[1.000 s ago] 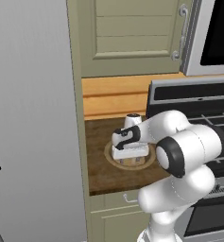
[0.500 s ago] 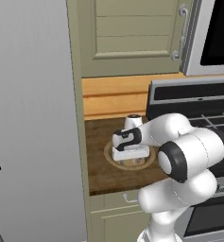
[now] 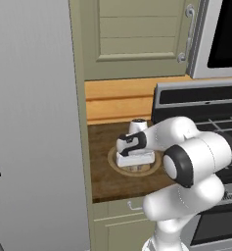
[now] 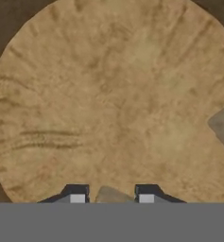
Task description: Grab a lemon wedge from the fridge and one ice cube from the ice bowl, and put them in the glass of lemonade.
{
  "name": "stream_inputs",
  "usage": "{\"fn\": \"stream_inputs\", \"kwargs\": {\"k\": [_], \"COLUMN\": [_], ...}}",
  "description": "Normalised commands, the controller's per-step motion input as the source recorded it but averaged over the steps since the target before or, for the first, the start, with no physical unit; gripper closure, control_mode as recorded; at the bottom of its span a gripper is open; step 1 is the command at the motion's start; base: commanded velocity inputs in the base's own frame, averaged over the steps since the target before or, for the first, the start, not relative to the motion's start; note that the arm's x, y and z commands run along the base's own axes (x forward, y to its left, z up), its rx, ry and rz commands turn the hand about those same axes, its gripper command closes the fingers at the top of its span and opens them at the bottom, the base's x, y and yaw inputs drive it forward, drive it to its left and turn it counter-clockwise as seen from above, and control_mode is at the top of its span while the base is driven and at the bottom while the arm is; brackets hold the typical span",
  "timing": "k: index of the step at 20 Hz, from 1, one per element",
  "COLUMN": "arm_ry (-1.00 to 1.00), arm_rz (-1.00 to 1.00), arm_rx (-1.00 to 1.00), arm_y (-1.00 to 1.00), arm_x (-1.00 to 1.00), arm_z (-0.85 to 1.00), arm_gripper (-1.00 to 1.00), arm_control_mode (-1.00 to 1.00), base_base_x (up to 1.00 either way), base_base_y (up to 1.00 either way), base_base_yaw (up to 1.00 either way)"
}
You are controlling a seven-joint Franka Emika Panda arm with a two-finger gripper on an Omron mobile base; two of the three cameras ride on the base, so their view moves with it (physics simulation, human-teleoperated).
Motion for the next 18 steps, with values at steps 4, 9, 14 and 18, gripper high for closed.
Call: {"fn": "stream_inputs", "kwargs": {"k": [4,9,14,18], "arm_ry": [0.0,0.0,-0.09,-0.15], "arm_rz": [0.0,0.0,0.05,0.03], "arm_rx": [0.0,0.0,0.0,-0.01], "arm_y": [0.0,-0.02,-0.12,-0.33], "arm_x": [0.0,-0.01,-0.61,-0.54], "arm_z": [0.0,0.13,0.96,0.89], "arm_gripper": [1.0,1.0,1.0,1.0], "arm_control_mode": [-1.0,-1.0,-1.0,-1.0], "base_base_x": [0.0,0.0,0.0,0.0], "base_base_y": [0.0,0.0,0.0,0.0], "base_base_yaw": [0.0,0.0,0.0,0.0]}}
